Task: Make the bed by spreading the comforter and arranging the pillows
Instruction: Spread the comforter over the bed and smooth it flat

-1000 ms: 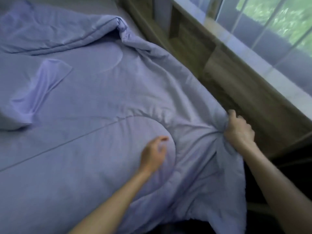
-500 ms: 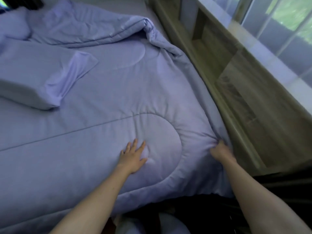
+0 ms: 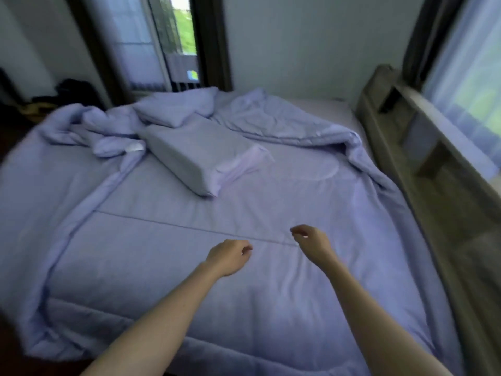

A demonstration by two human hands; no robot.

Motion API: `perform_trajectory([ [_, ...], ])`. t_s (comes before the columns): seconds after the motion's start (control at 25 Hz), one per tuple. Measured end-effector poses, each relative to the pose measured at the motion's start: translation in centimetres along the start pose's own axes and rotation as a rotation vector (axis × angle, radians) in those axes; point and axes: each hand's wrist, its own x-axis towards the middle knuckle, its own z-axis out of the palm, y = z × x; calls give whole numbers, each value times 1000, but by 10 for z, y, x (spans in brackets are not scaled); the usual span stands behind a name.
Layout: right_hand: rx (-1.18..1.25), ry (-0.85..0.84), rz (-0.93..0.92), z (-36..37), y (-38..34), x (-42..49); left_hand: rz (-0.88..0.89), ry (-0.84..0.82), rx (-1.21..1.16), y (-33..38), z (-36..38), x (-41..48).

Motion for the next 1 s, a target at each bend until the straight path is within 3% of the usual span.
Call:
perform_trajectory([
  [0.2,323,-63,-429,45,-228,-41,37,357,-305,-33,-152,-91],
  [0.32,510,-214,-527,86,-313,-73,41,463,-381,-92,-210,-158],
  [0.48,624,-348,-558,165,-363,-99,-10,599,-476,-191,-255,-229],
  [0.64,701,-390,-565,230,-397,-129,-51,705,-501,-243,-280,-276],
  [1.0,685,-503,-656,329,-505,-113,-105,780,-578,-334,-325,-282],
])
